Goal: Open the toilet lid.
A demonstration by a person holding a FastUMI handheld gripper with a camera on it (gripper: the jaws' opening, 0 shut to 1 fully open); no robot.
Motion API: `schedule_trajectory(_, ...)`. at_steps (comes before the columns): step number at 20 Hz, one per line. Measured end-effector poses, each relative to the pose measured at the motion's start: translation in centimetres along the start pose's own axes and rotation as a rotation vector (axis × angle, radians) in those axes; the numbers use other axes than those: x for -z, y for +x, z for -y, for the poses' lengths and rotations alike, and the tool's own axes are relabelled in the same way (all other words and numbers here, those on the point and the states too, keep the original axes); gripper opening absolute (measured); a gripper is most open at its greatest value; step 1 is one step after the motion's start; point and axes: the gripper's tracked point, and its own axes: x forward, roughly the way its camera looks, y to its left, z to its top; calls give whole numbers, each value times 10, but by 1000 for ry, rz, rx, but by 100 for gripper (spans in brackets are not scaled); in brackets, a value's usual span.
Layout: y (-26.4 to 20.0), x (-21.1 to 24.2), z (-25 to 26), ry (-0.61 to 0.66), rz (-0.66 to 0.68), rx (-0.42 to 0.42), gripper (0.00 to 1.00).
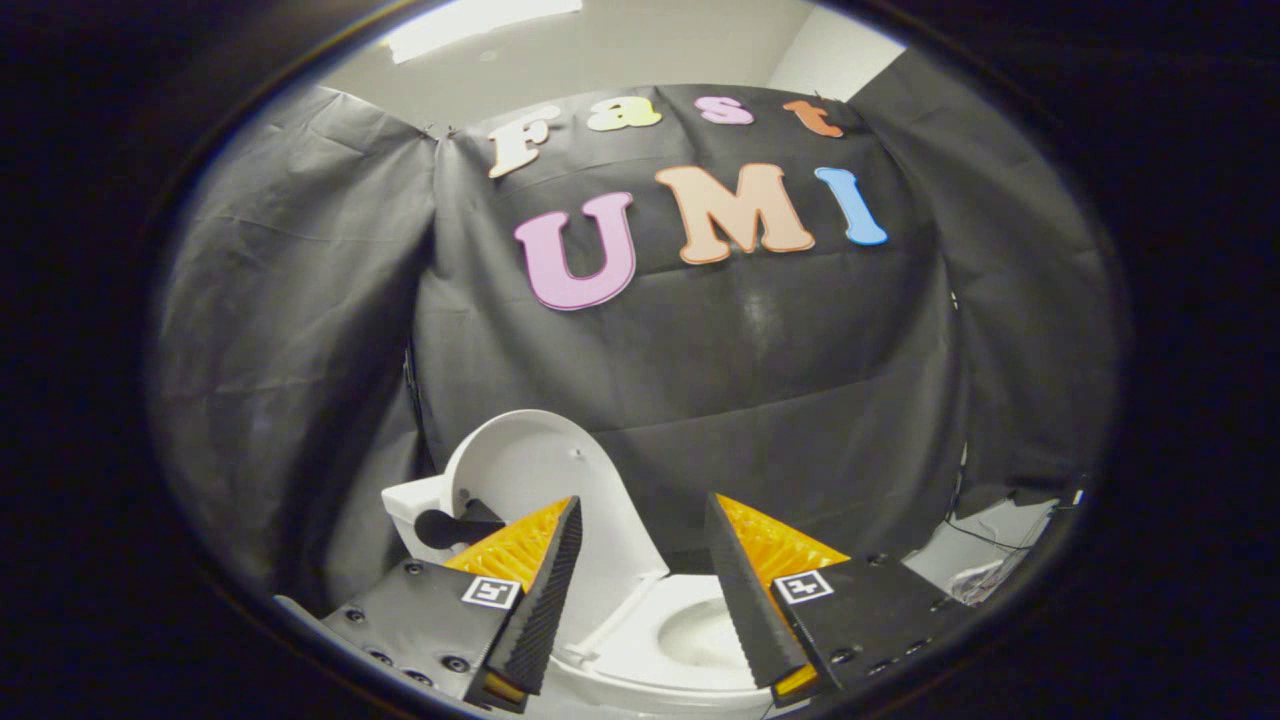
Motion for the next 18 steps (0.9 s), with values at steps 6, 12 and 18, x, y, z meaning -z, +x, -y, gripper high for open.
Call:
schedule_trajectory(6, -12, -4, 67, 1, -40, -16, 77)
schedule_trajectory(12, -23, 1, 109, -28, -110, -137, 77)
schedule_trajectory(18, -33, 1, 166, -107, -149, -73, 77)
